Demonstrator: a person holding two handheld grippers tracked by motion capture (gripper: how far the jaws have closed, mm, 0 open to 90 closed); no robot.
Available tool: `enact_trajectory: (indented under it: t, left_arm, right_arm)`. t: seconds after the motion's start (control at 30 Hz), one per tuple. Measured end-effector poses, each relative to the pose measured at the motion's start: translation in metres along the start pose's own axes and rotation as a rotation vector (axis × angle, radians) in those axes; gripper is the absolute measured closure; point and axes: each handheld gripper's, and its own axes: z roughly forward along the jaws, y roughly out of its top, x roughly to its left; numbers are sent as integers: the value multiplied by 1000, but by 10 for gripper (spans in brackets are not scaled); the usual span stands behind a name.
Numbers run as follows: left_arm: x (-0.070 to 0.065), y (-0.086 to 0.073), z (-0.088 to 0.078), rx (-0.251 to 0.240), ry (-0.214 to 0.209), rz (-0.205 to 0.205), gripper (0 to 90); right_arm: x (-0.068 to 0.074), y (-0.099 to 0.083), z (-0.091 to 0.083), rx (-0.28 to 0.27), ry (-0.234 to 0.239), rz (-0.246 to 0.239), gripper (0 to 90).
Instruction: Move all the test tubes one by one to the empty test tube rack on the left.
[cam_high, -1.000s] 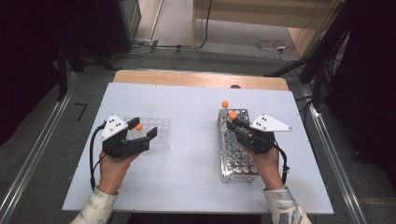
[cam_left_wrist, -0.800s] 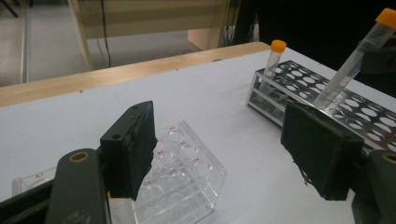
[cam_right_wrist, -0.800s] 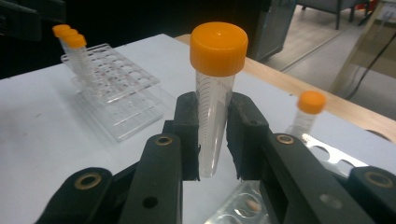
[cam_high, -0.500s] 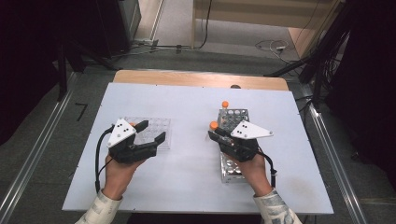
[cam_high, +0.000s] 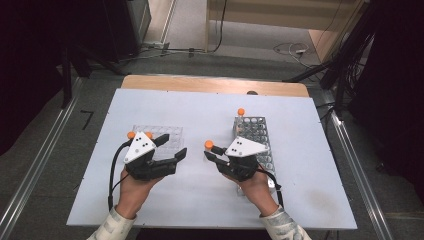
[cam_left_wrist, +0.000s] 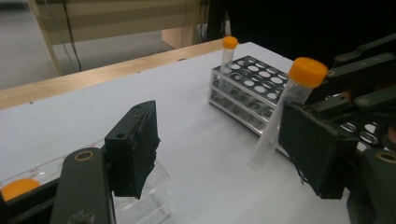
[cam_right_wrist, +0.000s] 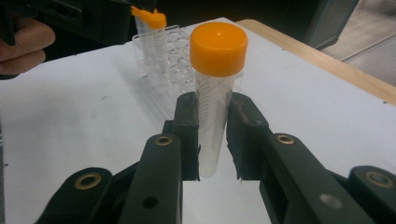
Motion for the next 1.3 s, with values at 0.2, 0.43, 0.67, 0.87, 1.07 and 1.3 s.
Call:
enact_trajectory:
  t: [0.2,0.43,0.67,0.87,1.07,1.3]
  left_arm:
    - [-12,-2,4,1,-40,20,285]
    - [-22,-2,5,-9,-75,42,412]
    - [-29,-5,8,3,-117,72,531]
    - [-31,-7,10,8,-129,88,654]
    - [-30,-8,10,6,-126,92,688]
    - [-26,-6,8,1,-124,69,702]
  right_arm:
    - [13,-1,11,30,36,-24,725]
    - [24,-1,18,48,66,-45,725]
    - [28,-1,21,49,87,-44,724]
    - [30,-1,22,51,102,-42,724]
    - [29,-1,23,51,110,-33,724]
    - [30,-1,23,46,113,-43,618]
